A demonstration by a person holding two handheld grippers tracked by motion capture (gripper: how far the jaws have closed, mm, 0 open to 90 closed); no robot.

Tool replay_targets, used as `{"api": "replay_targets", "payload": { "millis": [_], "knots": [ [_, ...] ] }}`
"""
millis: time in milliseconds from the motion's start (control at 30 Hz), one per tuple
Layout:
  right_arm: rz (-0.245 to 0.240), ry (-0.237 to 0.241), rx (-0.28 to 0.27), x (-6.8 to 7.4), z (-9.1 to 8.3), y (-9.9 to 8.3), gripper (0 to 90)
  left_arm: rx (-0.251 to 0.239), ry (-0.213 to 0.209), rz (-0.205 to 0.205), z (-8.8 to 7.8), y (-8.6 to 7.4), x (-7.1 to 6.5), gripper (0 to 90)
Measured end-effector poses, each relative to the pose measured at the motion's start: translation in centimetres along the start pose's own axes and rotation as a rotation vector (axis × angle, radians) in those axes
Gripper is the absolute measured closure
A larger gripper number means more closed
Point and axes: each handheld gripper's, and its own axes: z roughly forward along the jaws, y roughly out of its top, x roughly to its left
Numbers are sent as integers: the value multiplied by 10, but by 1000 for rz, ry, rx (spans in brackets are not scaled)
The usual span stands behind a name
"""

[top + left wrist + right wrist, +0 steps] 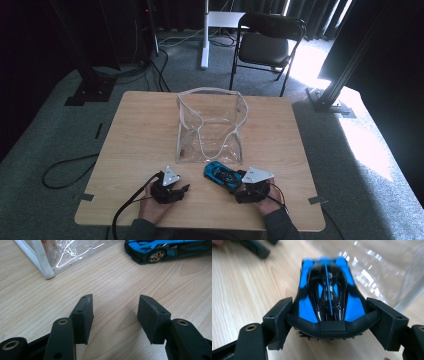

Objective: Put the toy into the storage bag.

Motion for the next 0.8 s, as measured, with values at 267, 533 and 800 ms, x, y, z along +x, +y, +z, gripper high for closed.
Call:
{"api": "replay_targets", "payload": {
  "millis": [267,533,800],
  "knots": [
    [55,-3,-123,-9,-22,10,247,0,-1,-1,0,0,0,472],
    [101,-27,-177,-16,-37,18,247,1,-2,-1,0,0,0,472],
    [112,-65,-183,-22,-47,23,248,1,-3,-1,0,0,0,469]
  ]
}}
